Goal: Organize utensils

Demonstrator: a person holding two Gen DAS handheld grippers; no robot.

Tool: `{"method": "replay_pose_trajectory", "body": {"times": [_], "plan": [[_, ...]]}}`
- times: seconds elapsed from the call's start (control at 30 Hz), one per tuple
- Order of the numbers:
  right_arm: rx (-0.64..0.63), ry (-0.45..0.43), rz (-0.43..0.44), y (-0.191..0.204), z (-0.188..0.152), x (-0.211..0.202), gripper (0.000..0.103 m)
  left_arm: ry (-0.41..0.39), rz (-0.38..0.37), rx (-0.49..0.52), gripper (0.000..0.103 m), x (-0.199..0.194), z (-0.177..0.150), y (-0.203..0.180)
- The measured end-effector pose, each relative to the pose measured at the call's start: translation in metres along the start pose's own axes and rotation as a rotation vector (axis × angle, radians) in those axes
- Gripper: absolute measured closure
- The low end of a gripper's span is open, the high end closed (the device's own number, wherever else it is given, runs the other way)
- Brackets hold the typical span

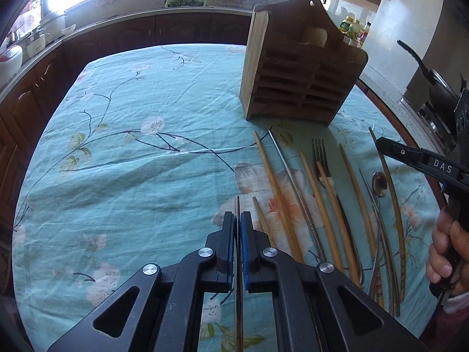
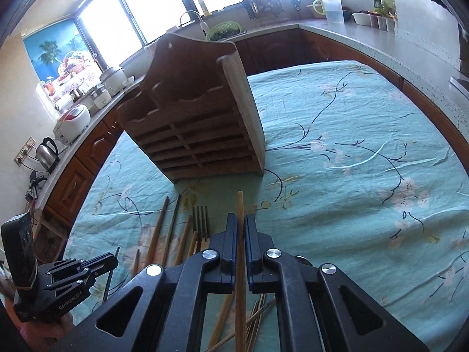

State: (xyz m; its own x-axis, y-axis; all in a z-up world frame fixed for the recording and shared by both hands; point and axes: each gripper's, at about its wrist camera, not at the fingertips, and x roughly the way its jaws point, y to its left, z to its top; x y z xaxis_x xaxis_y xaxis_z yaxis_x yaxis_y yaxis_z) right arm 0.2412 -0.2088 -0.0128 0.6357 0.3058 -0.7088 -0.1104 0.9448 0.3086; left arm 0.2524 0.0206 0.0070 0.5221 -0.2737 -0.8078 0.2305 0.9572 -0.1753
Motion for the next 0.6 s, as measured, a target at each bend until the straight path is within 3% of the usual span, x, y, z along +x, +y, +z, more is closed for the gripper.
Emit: {"method": "replay_pose_trajectory", "body": {"times": [0.6], "plan": [[-0.031,-0.182,0.101,0.030,0.008,-0.107,0.099,-0.297,-0.125,-0.012,0.101,-0.157,-0.018,0.011]]}}
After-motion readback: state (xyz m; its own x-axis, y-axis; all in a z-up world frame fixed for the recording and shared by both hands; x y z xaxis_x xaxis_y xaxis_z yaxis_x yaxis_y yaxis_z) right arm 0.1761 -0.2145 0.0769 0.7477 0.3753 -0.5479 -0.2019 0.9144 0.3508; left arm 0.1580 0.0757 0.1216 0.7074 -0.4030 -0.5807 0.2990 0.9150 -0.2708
